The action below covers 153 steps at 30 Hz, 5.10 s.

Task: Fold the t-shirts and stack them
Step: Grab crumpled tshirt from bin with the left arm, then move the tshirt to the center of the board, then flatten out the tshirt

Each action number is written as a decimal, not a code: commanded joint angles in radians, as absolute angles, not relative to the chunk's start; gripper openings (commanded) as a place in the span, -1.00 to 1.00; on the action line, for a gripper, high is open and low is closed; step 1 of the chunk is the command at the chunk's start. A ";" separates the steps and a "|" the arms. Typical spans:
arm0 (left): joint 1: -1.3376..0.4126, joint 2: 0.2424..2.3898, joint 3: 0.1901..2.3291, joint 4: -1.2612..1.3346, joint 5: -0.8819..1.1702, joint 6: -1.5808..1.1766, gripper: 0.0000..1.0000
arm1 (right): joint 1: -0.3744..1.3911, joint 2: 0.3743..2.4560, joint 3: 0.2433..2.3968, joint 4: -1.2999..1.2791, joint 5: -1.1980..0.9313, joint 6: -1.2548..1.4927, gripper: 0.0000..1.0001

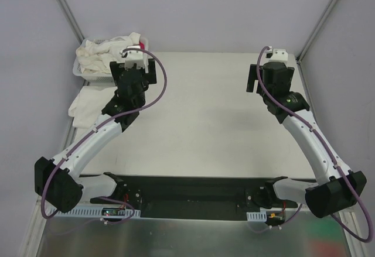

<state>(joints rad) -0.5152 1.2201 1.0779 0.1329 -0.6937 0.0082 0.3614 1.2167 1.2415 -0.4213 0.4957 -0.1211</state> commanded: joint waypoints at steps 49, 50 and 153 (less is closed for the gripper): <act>0.031 2.120 1.914 -0.267 -0.100 -0.123 0.59 | 0.316 1.094 1.143 -0.302 0.402 -0.117 0.93; 0.031 2.126 1.919 -0.264 -0.100 -0.123 0.60 | 0.316 1.092 1.143 -0.302 0.396 -0.117 0.93; -0.887 1.492 1.072 -0.293 -0.448 -0.308 0.98 | 0.330 1.262 1.075 -0.183 0.084 0.057 0.92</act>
